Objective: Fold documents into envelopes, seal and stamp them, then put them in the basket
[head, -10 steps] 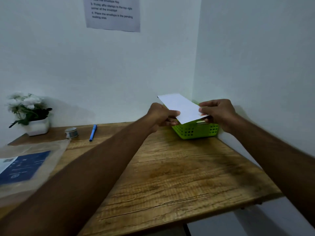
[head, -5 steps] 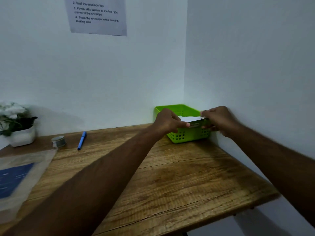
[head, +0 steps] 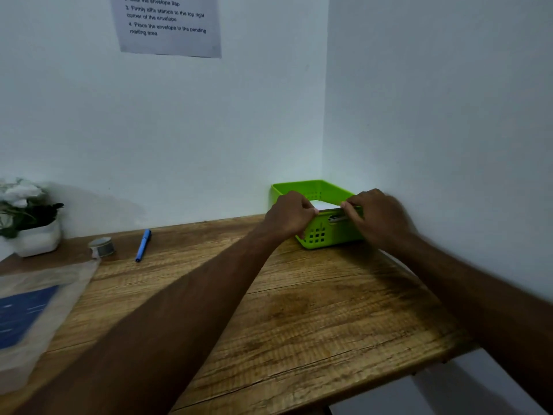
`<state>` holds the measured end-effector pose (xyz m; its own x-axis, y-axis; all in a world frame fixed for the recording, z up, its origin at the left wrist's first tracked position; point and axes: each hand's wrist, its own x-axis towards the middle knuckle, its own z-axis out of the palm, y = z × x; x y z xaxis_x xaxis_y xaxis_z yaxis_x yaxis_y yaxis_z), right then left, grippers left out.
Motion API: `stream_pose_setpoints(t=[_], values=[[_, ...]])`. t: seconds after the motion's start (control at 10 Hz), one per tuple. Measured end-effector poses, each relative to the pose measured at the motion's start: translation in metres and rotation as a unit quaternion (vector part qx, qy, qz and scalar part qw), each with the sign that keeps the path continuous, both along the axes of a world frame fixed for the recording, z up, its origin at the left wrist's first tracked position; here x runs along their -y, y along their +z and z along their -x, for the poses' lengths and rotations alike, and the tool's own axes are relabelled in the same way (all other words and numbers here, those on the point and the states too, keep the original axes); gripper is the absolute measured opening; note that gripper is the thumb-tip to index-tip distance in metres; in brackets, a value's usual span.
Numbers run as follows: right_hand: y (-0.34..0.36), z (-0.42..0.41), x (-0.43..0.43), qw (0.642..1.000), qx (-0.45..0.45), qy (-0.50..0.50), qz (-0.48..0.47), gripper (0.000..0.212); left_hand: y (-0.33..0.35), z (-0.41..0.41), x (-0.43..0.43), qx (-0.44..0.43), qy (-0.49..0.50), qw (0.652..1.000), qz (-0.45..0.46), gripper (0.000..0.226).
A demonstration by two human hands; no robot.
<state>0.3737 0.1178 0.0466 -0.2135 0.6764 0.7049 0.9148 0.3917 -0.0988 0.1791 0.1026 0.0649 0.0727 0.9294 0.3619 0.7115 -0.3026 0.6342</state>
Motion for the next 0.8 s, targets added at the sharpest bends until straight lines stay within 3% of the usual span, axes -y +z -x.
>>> stream_pose_setpoints(t=[0.1, 0.2, 0.4, 0.5, 0.6, 0.8], values=[[0.006, -0.002, -0.006, 0.999, 0.017, -0.011, 0.035, 0.04, 0.002, 0.0, -0.001, -0.017, -0.006, 1.0, 0.024, 0.021], [0.015, 0.001, -0.006, 0.999, -0.013, -0.003, 0.051, 0.019, 0.004, -0.003, -0.002, -0.049, -0.021, 0.998, 0.04, 0.038], [0.035, 0.006, -0.012, 0.992, 0.02, -0.027, 0.126, 0.01, 0.01, -0.005, 0.004, -0.115, -0.102, 0.979, 0.136, 0.026], [0.041, 0.011, -0.013, 0.985, 0.054, 0.002, 0.165, 0.016, 0.018, 0.003, 0.01, -0.191, -0.127, 0.959, 0.168, 0.055], [0.041, 0.017, -0.011, 0.978, 0.084, 0.002, 0.193, 0.035, 0.02, 0.016, 0.019, -0.195, -0.142, 0.959, 0.15, 0.063], [0.031, 0.04, -0.005, 0.99, 0.075, 0.007, 0.122, 0.03, 0.012, 0.041, 0.037, -0.069, -0.113, 0.984, 0.122, 0.074]])
